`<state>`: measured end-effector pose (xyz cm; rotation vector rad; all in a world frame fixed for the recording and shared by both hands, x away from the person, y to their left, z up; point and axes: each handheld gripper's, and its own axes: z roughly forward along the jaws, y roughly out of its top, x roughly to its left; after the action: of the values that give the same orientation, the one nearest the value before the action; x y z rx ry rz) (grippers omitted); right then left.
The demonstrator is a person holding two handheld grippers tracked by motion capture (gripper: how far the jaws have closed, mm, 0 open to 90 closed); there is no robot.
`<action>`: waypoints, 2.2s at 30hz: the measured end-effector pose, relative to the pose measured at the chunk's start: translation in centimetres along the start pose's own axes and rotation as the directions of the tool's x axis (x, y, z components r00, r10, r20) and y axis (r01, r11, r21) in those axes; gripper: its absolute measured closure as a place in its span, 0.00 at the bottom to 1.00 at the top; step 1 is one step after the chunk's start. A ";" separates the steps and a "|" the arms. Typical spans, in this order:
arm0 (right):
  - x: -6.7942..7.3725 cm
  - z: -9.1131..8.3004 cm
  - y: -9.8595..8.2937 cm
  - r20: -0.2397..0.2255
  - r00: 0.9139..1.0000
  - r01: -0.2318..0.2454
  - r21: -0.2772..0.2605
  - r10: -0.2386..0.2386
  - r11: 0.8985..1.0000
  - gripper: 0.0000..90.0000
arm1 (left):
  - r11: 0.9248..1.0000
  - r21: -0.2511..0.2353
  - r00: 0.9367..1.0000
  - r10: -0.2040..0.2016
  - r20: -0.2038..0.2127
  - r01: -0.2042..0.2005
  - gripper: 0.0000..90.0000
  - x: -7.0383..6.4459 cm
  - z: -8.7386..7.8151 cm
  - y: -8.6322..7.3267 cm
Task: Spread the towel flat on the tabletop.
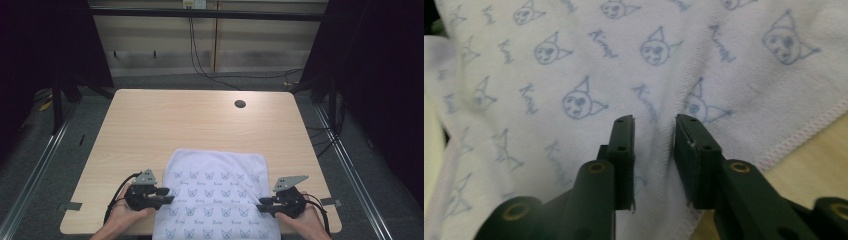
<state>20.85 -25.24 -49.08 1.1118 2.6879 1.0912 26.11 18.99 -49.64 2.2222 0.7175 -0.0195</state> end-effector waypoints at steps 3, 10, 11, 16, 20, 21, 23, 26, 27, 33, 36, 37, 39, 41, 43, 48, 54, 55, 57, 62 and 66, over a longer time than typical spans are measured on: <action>0.3 -0.1 0.1 0.007 1.000 0.015 -0.008 -0.015 1.000 0.74 | 1.000 0.011 1.000 0.015 0.005 -0.015 0.69 -0.2 -0.2 0.0; -4.1 -0.7 3.1 0.126 0.991 -0.025 -0.150 0.045 0.988 0.76 | 0.993 -0.110 0.992 -0.063 -0.109 0.051 0.77 4.4 -0.4 2.8; -5.2 -0.4 3.7 0.155 0.986 -0.038 -0.160 0.063 0.986 0.76 | 0.991 -0.116 0.990 -0.080 -0.115 0.067 0.78 5.2 -0.2 3.3; -8.5 1.3 5.4 0.237 0.968 -0.049 -0.138 0.081 0.989 0.71 | 0.980 -0.163 0.979 -0.140 -0.145 0.116 0.81 7.9 0.8 4.8; -10.6 1.9 6.4 0.256 0.961 -0.066 -0.147 0.103 0.987 0.67 | 0.978 -0.151 0.974 -0.165 -0.155 0.141 0.77 9.1 1.5 5.2; -11.0 2.0 6.6 0.248 0.962 -0.073 -0.159 0.112 0.985 0.66 | 0.974 -0.165 0.970 -0.179 -0.163 0.152 0.76 9.3 1.5 5.2; -11.5 2.3 6.8 0.240 0.962 -0.092 -0.163 0.130 0.982 0.64 | 0.971 -0.178 0.970 -0.190 -0.155 0.161 0.75 9.3 1.6 5.3; -11.9 3.0 6.7 0.245 0.960 -0.101 -0.145 0.135 0.984 0.62 | 0.972 -0.181 0.970 -0.182 -0.159 0.152 0.72 9.0 1.2 5.4; -12.1 3.1 6.5 0.252 0.957 -0.103 -0.156 0.140 0.982 0.61 | 0.971 -0.187 0.971 -0.179 -0.160 0.148 0.72 9.0 1.1 5.4; -12.1 3.5 6.4 0.226 0.965 -0.098 -0.152 0.131 0.984 0.60 | 0.969 -0.203 0.970 -0.175 -0.167 0.140 0.69 8.9 0.7 5.4; -11.7 3.7 6.6 0.191 0.974 -0.093 -0.144 0.120 0.985 0.62 | 0.972 -0.190 0.970 -0.170 -0.173 0.136 0.67 8.8 0.7 5.2; -11.5 3.6 6.6 0.176 0.978 -0.088 -0.132 0.111 0.987 0.67 | 0.971 -0.193 0.970 -0.172 -0.174 0.138 0.67 8.8 0.7 5.1; -11.3 3.6 6.4 0.162 0.981 -0.081 -0.131 0.102 0.988 0.76 | 0.972 -0.188 0.969 -0.176 -0.172 0.143 0.65 8.9 0.7 4.9; -11.3 3.4 6.3 0.141 0.984 -0.090 -0.121 0.107 0.989 0.89 | 0.973 -0.180 0.969 -0.175 -0.175 0.144 0.64 9.1 0.8 4.7; -11.5 3.4 6.1 0.124 0.984 -0.113 -0.125 0.129 0.986 0.94 | 0.973 -0.177 0.967 -0.178 -0.181 0.146 0.63 9.2 0.9 4.6; -11.7 3.4 6.2 0.107 0.982 -0.139 -0.134 0.154 0.981 0.95 | 0.974 -0.165 0.966 -0.186 -0.182 0.156 0.60 9.4 1.9 4.7; -11.6 3.2 6.3 0.110 0.983 -0.131 -0.144 0.147 0.981 0.95 | 0.984 -0.122 0.975 -0.147 -0.169 0.127 0.58 9.1 2.8 5.0; -11.6 3.1 6.3 0.108 0.983 -0.132 -0.147 0.148 0.980 0.95 | 0.986 -0.105 0.976 -0.143 -0.166 0.127 0.58 9.1 2.9 5.0; -11.6 3.1 6.3 0.107 0.983 -0.135 -0.148 0.152 0.980 0.95 | 0.987 -0.101 0.976 -0.140 -0.164 0.125 0.59 9.0 2.9 5.0; -11.5 3.2 6.3 0.106 0.983 -0.136 -0.143 0.151 0.980 0.95 | 0.988 -0.105 0.984 -0.128 -0.125 0.115 0.67 8.9 3.2 5.0; -11.6 3.4 6.3 0.118 0.983 -0.127 -0.141 0.144 0.982 0.95 | 0.991 -0.089 0.987 -0.111 -0.115 0.101 0.71 8.3 3.6 5.3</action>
<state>34.20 -27.40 -50.27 1.3087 2.4350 1.1557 36.52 17.74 -50.43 2.1180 0.8860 0.0906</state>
